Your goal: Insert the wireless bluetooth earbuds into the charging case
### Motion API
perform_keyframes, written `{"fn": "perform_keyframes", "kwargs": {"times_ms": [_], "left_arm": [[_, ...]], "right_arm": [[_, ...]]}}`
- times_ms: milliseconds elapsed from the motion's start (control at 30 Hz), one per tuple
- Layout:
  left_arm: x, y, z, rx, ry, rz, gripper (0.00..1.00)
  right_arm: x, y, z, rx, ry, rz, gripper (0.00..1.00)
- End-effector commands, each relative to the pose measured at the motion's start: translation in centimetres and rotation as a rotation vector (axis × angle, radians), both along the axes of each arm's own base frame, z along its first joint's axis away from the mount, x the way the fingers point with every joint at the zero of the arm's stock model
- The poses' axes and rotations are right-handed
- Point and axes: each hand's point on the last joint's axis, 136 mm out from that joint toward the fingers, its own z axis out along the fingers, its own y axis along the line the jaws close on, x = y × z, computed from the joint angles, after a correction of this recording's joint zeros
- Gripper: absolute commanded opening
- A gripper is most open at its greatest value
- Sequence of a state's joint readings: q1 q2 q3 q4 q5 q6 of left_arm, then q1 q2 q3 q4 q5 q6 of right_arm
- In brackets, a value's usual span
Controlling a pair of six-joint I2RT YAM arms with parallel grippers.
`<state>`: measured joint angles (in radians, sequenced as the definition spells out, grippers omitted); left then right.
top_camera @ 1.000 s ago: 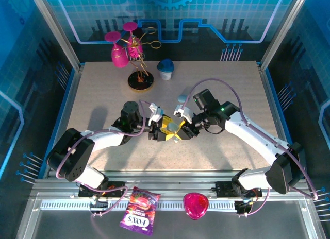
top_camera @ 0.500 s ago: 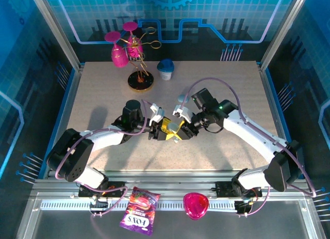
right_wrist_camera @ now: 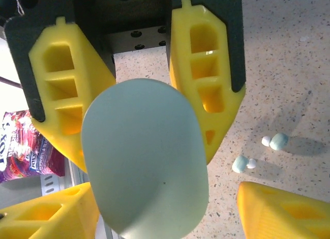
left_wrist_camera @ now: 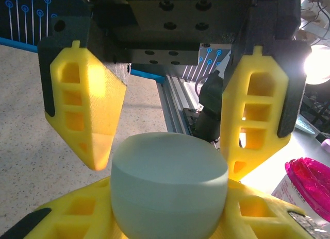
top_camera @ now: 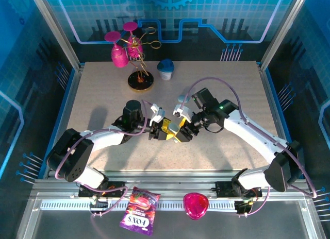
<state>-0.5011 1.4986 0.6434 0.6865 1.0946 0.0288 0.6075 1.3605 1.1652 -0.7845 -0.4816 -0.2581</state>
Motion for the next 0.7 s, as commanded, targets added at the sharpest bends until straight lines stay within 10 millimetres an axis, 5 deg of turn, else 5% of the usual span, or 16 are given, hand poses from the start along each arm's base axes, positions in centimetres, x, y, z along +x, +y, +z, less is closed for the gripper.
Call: {"fn": "perform_keyframes", "kwargs": {"times_ms": [0, 667], "left_arm": [[-0.7, -0.1, 1.6, -0.038, -0.079, -0.041, 0.27], [-0.9, 0.0, 1.7, -0.050, -0.118, -0.040, 0.27]], "right_arm": [[0.1, -0.5, 0.8, 0.018, -0.030, -0.027, 0.72], [3.8, -3.6, 3.3, 0.102, -0.116, -0.277, 0.71]]}}
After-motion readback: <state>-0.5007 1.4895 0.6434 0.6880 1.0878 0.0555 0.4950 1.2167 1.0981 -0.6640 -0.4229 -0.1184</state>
